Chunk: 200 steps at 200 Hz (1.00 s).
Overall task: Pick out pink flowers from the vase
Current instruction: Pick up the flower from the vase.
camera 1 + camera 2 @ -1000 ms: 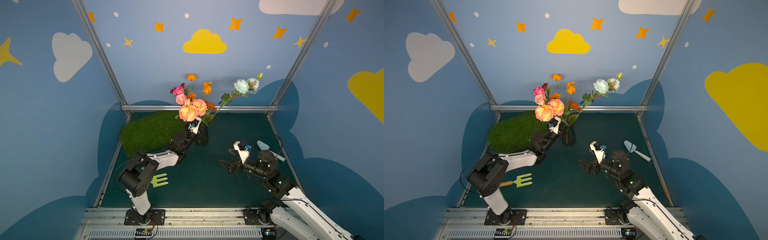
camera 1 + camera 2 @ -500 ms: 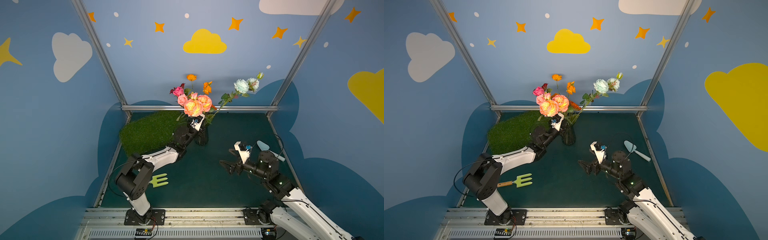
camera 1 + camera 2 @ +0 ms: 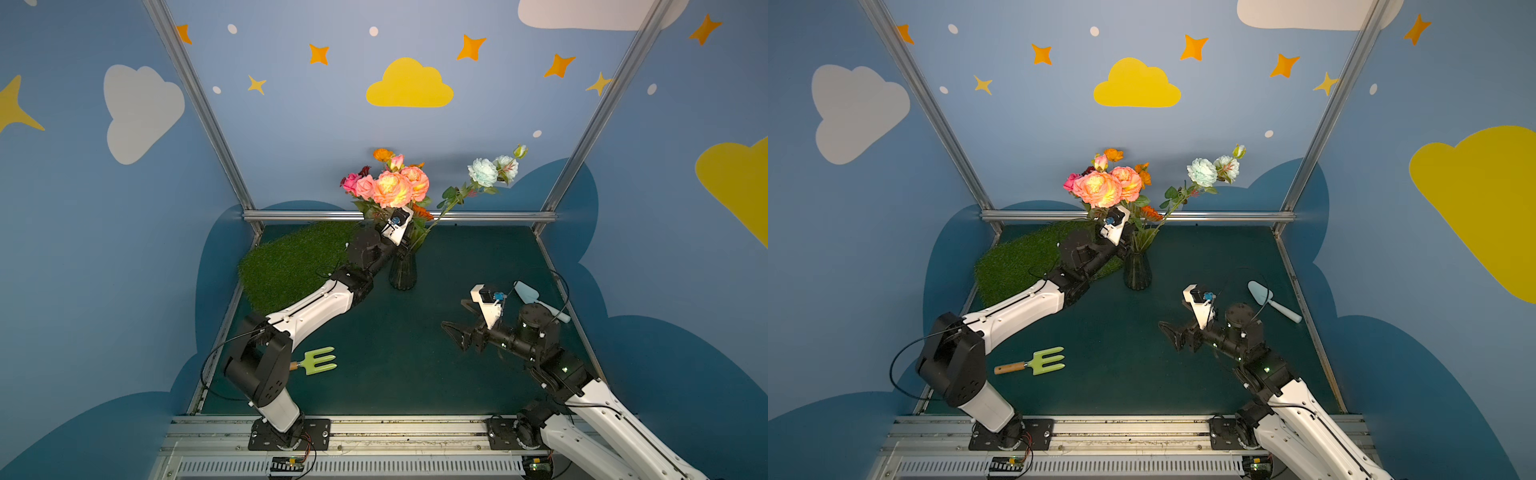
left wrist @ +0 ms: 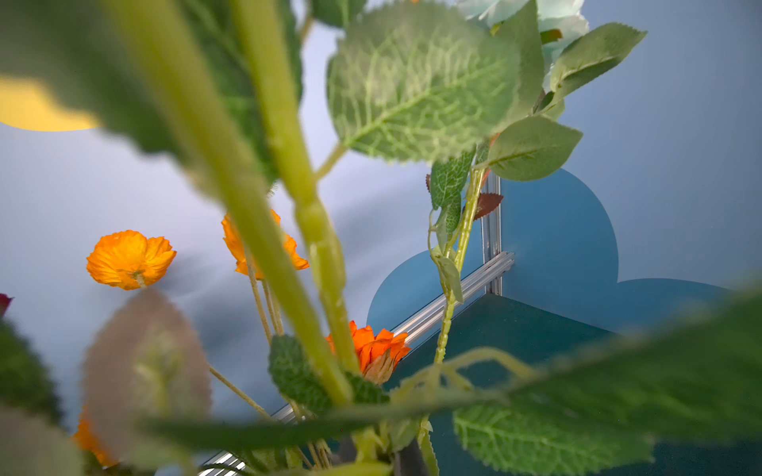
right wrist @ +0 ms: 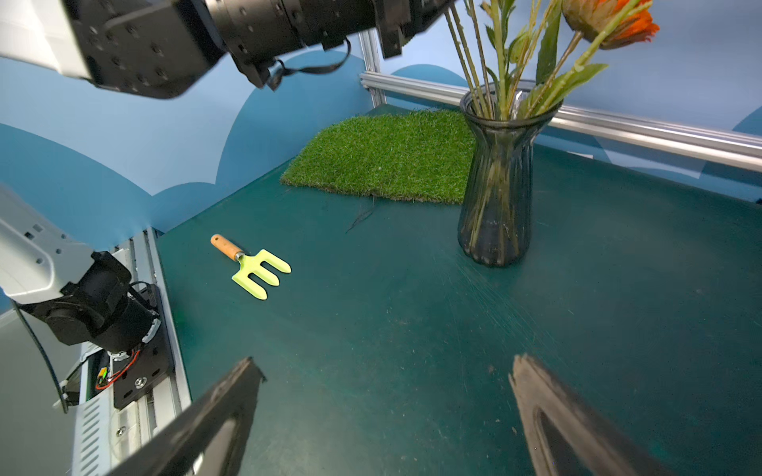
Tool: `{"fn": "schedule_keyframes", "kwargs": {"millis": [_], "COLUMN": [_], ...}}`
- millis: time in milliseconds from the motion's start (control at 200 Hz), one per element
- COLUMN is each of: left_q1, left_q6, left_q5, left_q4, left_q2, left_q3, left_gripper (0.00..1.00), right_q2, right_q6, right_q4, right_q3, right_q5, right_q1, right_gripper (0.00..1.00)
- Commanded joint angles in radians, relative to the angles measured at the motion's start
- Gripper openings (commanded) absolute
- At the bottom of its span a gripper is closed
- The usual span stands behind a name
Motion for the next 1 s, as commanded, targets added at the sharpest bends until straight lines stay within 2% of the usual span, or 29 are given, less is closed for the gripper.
{"fn": "schedule_keyframes", "kwargs": {"millis": [0, 310, 551, 681, 996], "left_q1": [0.007, 0.008, -0.004, -0.018, -0.099], "left_q6": [0.009, -0.015, -0.011, 0.002, 0.073], "left_q5": [-0.014, -0.003, 0.008, -0.025, -0.185], "left_q4": [-0.064, -0.076, -0.143, -0.207, -0.28], "left_q2": [-0.041, -0.074, -0.058, -0.047, 0.03], "left_q3": [0.035, 0.04, 0.104, 0.157, 0.272], "left_gripper": [0.03, 0.03, 0.02, 0.02, 0.02], "right_q2": [0.007, 0.02, 0.016, 0.021, 0.023], "right_q6": [0.0, 0.012, 0.014, 0.017, 0.024], "right_q4": [-0.035, -0.018, -0.014, -0.008, 0.0], "right_q3": [0.042, 0.054, 0.051, 0.051, 0.051], "right_q5": [0.015, 0.004, 0.008, 0.005, 0.009], "right_q1": [0.004, 0.006, 0.007, 0.008, 0.01], "right_gripper": [0.97, 0.97, 0.97, 0.97, 0.98]}}
